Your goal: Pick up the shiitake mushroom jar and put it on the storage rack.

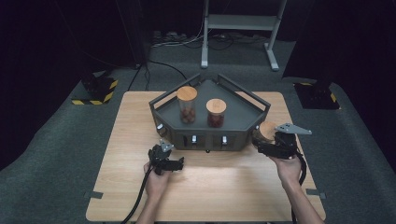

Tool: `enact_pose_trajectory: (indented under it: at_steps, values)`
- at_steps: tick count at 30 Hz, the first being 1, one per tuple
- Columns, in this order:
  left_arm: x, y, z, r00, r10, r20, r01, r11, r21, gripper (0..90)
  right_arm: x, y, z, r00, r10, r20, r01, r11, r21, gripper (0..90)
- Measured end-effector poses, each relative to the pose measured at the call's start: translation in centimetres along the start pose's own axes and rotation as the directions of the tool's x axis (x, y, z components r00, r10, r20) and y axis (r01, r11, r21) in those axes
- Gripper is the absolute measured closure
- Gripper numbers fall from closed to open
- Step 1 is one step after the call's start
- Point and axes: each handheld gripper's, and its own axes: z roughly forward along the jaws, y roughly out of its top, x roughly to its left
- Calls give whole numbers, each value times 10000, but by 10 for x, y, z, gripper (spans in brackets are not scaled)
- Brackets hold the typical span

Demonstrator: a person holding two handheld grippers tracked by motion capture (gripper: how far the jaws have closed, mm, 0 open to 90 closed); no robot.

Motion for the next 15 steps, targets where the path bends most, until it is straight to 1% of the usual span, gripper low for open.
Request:
enact_pose_trajectory:
  at_steps: [11,15]
  values:
    - [0,0,0,10000,4,0,-4,10000,1,44,4,13,3,9998,-100,-172,100,9999,13,252]
    - [0,0,0,10000,9,0,-9,10000,5,45,4,17,3,9996,-29,-275,30,10000,9,252]
